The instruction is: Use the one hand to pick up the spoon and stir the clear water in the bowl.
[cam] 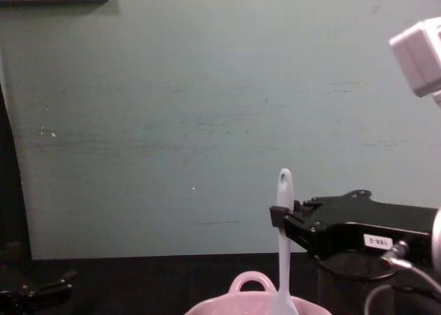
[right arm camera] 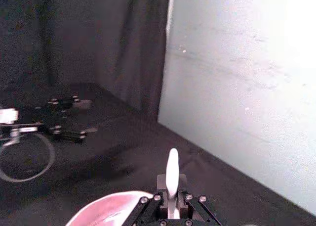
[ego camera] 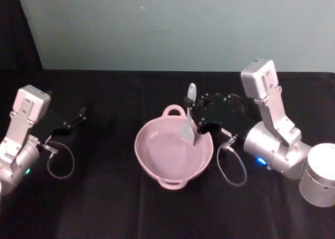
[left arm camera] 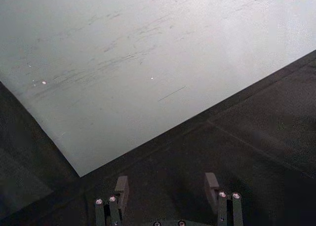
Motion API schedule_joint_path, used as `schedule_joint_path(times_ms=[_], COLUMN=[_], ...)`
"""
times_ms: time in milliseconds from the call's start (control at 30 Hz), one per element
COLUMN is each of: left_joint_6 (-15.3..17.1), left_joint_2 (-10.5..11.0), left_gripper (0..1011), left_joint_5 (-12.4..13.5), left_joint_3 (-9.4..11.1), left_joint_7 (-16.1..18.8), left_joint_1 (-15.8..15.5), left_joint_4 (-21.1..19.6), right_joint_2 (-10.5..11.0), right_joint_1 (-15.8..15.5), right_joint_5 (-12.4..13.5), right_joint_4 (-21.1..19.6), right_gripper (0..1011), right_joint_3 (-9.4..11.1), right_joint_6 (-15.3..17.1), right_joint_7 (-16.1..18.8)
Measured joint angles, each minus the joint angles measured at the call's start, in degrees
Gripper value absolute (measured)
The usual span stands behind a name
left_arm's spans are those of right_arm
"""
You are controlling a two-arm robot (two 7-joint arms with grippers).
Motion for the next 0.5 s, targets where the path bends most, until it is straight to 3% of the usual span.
schedule_joint_path(times_ms=[267,500], left_joint_6=[0.0,0.0], left_joint_2=[0.0,0.0], left_gripper=[1011,1011], left_joint_5=[0.0,0.0], left_joint_3=[0.0,0.0], left_joint_7=[0.0,0.0], left_joint_1=[0.0,0.0], left_joint_4=[0.0,0.0], right_joint_2=[2.8,3.0], right_joint_1=[-3.4,-4.2], right_joint_5=[4.3,6.0], right_joint_4=[-6.1,-7.8], right_gripper=[112,112], right_joint_3=[0.8,-0.6], right_joint_6=[3.6,3.3], right_joint_7=[3.6,4.2])
